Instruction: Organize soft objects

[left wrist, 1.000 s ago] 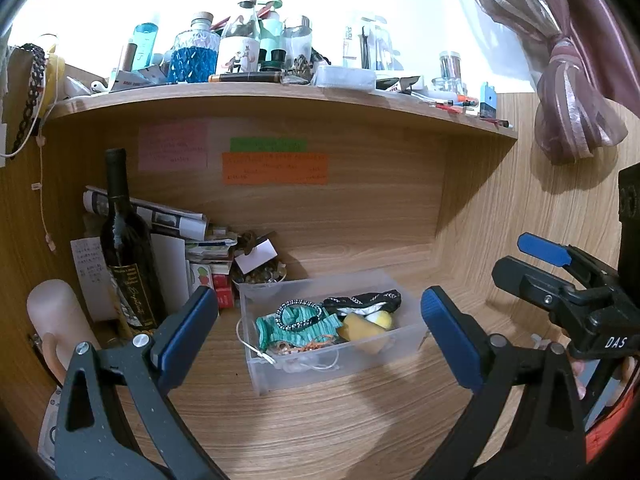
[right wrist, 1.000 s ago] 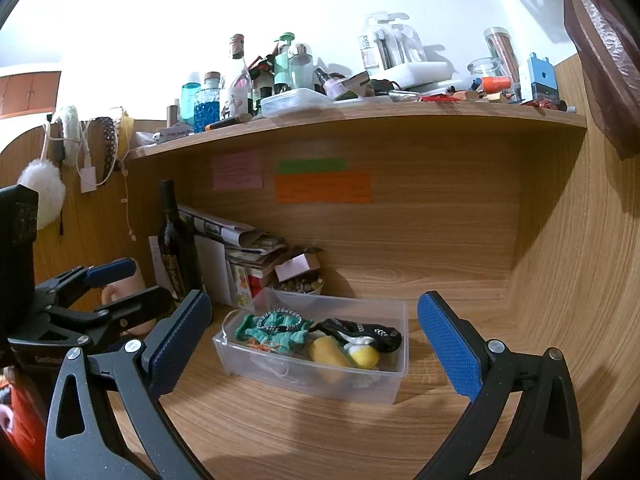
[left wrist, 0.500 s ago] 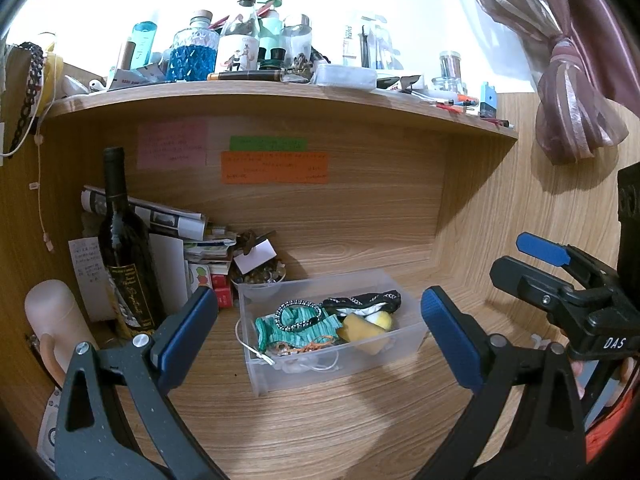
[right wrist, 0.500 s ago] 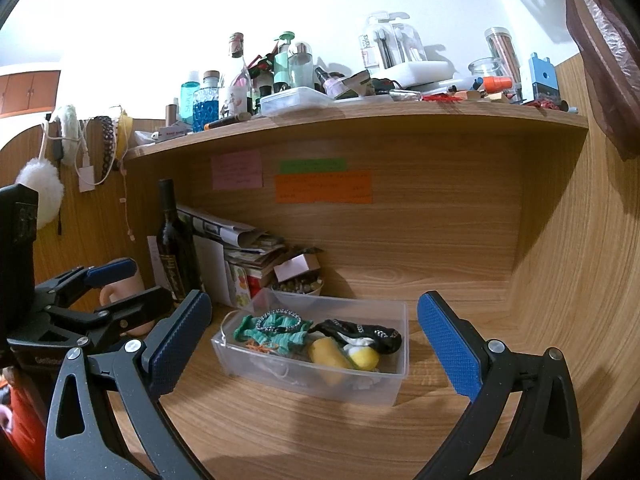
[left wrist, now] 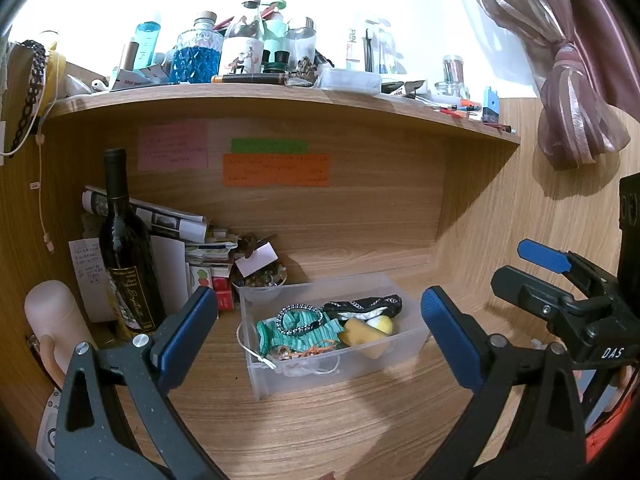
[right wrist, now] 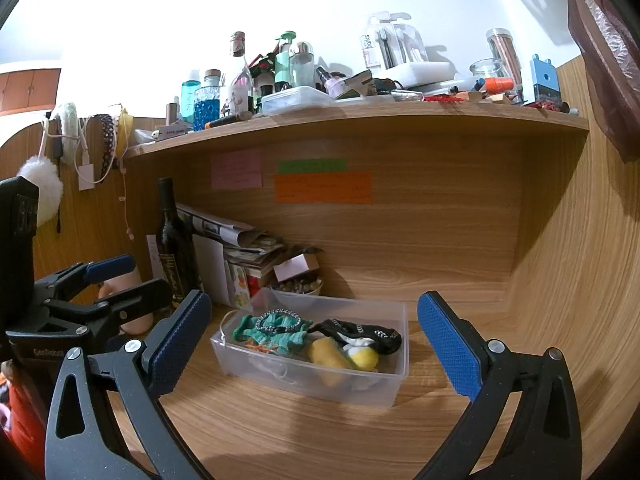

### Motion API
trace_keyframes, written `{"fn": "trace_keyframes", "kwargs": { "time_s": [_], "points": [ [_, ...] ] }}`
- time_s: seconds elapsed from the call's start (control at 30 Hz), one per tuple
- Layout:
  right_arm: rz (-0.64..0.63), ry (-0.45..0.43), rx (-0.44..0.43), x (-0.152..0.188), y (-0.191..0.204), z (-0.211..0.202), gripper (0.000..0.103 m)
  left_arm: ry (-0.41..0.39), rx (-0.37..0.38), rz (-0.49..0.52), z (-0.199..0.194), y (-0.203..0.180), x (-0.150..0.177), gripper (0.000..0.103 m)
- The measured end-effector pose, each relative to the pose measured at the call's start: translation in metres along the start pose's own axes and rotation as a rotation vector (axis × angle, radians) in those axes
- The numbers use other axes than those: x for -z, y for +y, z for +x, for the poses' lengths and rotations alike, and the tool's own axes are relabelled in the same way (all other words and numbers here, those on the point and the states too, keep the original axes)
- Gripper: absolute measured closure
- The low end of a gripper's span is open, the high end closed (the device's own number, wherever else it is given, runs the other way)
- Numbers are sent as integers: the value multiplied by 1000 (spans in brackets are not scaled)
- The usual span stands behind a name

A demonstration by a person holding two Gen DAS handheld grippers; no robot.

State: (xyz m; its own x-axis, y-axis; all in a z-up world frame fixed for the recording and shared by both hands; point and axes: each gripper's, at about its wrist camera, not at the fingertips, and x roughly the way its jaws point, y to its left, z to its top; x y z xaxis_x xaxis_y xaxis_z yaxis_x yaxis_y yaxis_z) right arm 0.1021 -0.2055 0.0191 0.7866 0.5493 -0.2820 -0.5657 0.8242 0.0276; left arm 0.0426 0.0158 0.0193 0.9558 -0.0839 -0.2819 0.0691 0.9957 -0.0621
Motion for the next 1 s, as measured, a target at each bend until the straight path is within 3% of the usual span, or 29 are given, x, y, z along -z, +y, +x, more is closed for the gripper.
{"fn": "trace_keyframes", "kwargs": {
  "time_s": [1.0],
  "points": [
    [14, 8, -6, 3, -4, 4, 0, 12, 36, -21, 1, 8, 3, 0]
  ]
}}
